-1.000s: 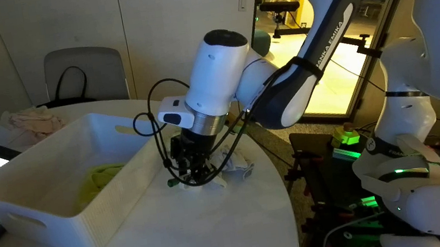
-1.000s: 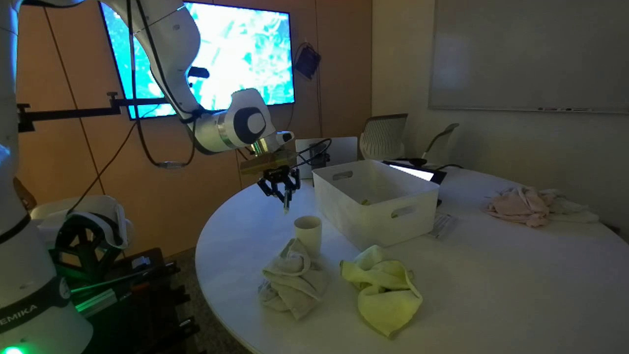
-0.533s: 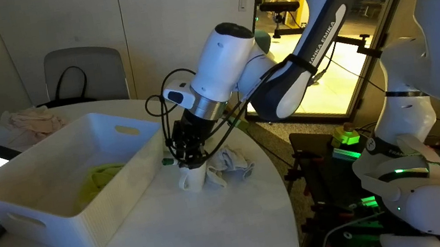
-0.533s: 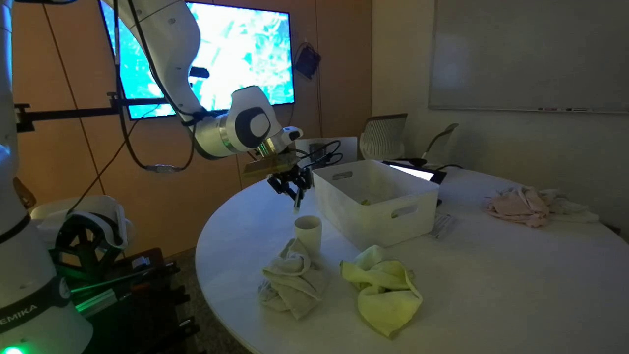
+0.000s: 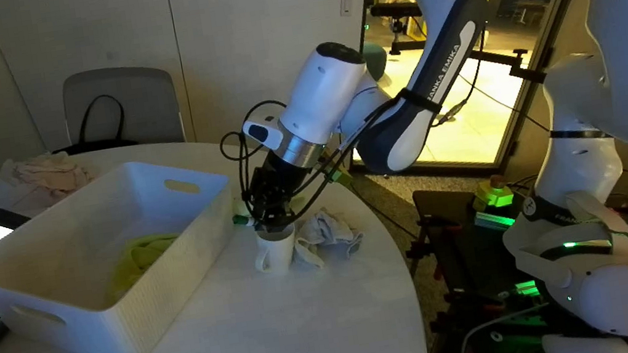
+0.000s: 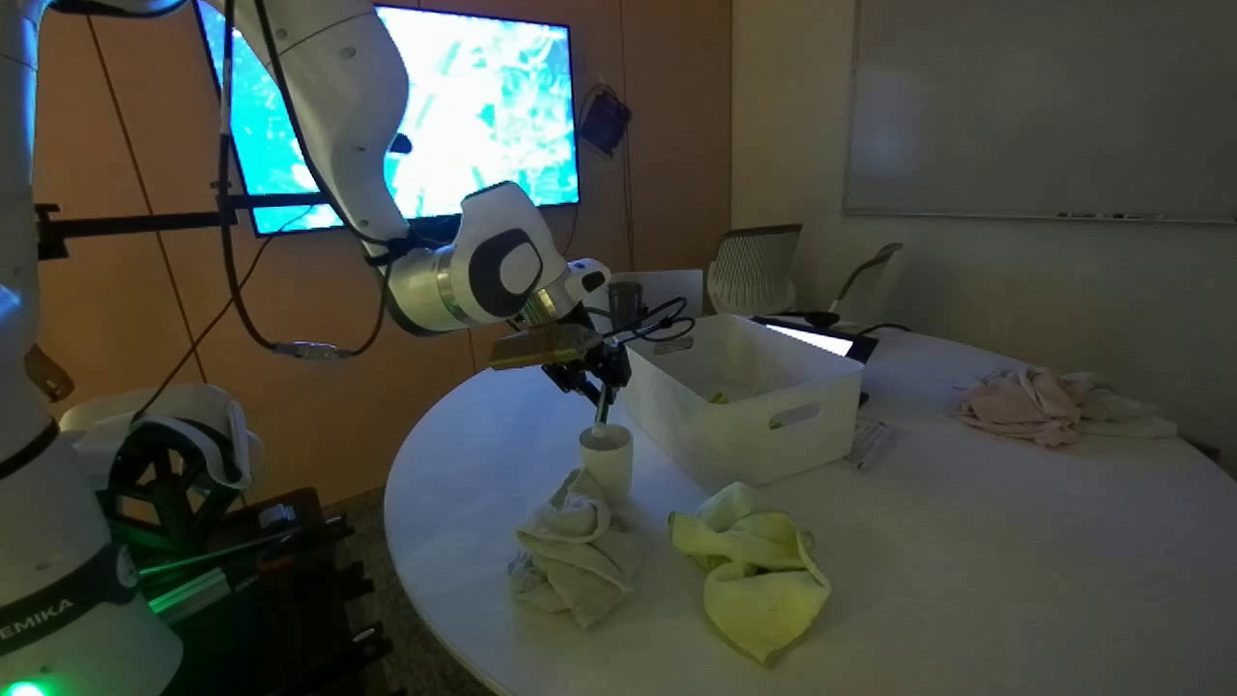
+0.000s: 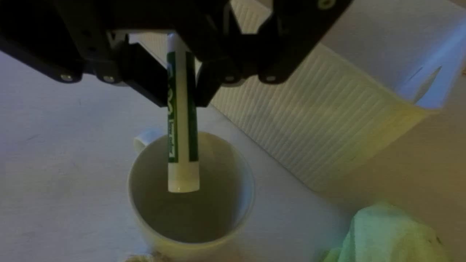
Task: Put the cloths in the box and put the markers in the cup
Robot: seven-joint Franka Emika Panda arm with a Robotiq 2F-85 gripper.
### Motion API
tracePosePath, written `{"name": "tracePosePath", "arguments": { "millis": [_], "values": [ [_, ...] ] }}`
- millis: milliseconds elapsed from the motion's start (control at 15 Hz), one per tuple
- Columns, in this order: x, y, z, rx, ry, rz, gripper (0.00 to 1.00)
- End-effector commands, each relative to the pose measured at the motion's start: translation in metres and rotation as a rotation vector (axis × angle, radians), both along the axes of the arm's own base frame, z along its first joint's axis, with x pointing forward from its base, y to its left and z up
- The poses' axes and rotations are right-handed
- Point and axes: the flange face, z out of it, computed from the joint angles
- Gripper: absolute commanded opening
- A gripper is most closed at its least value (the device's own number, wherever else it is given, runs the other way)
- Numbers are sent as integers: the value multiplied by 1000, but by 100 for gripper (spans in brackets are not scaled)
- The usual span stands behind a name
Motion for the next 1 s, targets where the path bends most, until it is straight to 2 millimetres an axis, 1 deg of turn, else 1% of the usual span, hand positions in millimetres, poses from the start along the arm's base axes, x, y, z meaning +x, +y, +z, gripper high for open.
{"name": "tracePosePath", "arguments": {
  "millis": [0, 200, 533, 600, 667, 733, 867, 933],
  "values": [
    [0, -11, -21, 54, -32, 9, 8],
    [1, -20, -38, 81, -40, 17, 8],
    [2, -27, -48, 114, -50, 38, 9],
    [1, -29, -49, 115, -47, 39, 13],
    [1, -31, -50, 117, -47, 37, 41],
    [0, -33, -49, 120, -49, 35, 53],
    [-1, -37, -46, 122, -53, 33, 66],
    [-2, -38, -44, 122, -55, 36, 74]
  ]
}}
